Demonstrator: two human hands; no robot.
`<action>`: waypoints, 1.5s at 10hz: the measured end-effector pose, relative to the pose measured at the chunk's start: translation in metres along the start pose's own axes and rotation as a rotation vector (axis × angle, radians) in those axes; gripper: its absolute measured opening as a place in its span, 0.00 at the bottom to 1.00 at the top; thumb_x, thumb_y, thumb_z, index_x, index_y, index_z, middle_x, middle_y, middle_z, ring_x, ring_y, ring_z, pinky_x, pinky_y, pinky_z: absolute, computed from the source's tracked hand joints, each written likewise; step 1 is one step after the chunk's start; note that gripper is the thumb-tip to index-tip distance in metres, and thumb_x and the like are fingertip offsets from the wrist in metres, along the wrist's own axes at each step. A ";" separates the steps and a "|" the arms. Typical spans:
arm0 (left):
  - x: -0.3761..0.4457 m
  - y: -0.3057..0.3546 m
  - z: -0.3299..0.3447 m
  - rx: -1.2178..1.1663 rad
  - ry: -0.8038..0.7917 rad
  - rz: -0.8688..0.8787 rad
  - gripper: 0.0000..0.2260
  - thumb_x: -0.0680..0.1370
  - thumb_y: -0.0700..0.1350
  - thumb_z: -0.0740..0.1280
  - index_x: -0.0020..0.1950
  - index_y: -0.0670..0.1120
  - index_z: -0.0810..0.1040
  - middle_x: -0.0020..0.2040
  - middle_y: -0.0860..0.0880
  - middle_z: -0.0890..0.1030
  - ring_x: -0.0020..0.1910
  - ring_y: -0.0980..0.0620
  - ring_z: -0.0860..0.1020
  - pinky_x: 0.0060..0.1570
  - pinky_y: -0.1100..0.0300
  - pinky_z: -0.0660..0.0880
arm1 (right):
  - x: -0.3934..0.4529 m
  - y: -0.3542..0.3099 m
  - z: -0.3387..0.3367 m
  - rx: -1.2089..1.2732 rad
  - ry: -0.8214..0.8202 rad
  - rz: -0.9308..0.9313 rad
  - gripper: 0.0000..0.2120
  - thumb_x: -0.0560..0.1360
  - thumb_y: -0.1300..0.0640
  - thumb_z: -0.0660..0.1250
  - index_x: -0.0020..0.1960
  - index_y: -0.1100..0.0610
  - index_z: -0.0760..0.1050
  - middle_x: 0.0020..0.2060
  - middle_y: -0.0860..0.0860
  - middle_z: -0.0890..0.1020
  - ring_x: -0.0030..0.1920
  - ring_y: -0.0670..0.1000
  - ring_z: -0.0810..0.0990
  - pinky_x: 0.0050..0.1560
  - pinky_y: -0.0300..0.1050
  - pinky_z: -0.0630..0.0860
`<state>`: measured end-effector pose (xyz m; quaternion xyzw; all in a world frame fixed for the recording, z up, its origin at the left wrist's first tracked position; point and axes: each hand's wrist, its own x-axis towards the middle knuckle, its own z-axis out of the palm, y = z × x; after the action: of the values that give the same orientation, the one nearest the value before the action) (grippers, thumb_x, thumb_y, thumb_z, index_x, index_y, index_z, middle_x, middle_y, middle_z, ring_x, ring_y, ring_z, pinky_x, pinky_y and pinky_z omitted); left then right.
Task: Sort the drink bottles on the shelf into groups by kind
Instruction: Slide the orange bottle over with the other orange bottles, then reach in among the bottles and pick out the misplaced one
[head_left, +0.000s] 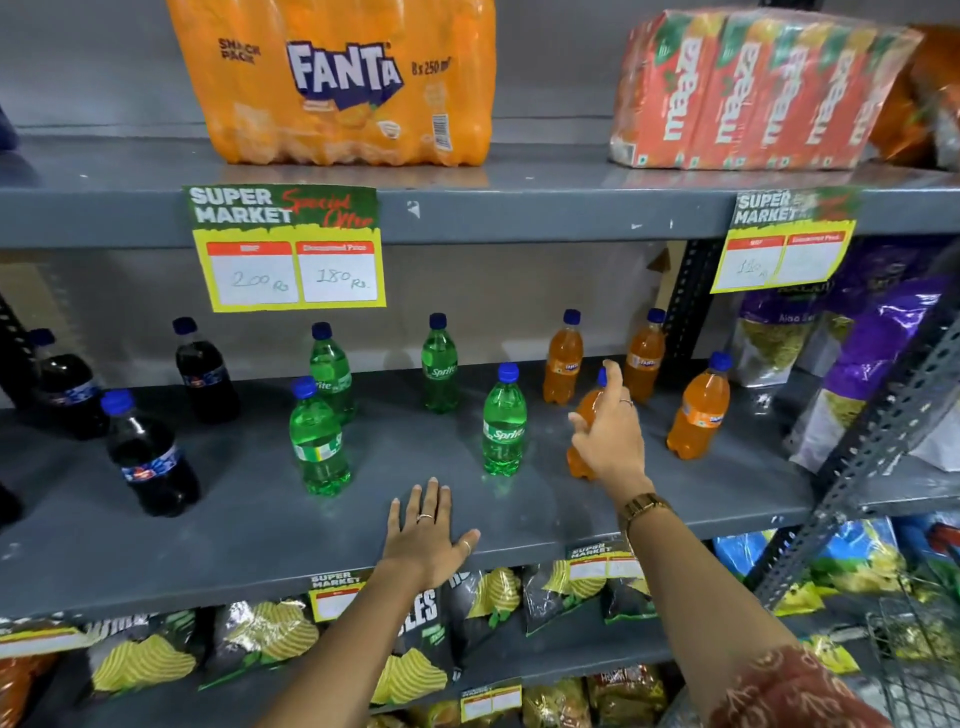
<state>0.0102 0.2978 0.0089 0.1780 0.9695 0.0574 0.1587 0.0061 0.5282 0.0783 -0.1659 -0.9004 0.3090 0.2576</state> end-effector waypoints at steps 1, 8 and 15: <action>0.005 -0.001 0.001 0.000 -0.008 0.003 0.34 0.80 0.61 0.47 0.77 0.45 0.37 0.77 0.46 0.35 0.76 0.46 0.35 0.74 0.46 0.35 | 0.015 0.012 0.004 0.027 0.013 -0.017 0.38 0.72 0.60 0.67 0.73 0.55 0.47 0.66 0.62 0.67 0.64 0.64 0.68 0.60 0.61 0.70; 0.018 0.001 -0.004 0.004 -0.033 -0.006 0.32 0.80 0.61 0.46 0.77 0.47 0.36 0.77 0.48 0.34 0.76 0.46 0.35 0.75 0.47 0.35 | -0.017 0.054 0.038 0.394 -0.013 0.377 0.28 0.69 0.61 0.72 0.65 0.60 0.63 0.63 0.61 0.73 0.62 0.62 0.72 0.62 0.58 0.71; 0.009 -0.003 -0.004 0.001 -0.049 0.071 0.32 0.81 0.60 0.46 0.77 0.45 0.36 0.77 0.47 0.35 0.76 0.46 0.35 0.75 0.45 0.36 | -0.057 0.011 0.066 0.337 -0.138 0.322 0.24 0.68 0.68 0.71 0.60 0.63 0.65 0.61 0.62 0.68 0.60 0.60 0.68 0.64 0.56 0.67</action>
<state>0.0003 0.2984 0.0098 0.2139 0.9583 0.0582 0.1801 0.0166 0.4796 0.0060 -0.2404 -0.8135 0.5026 0.1670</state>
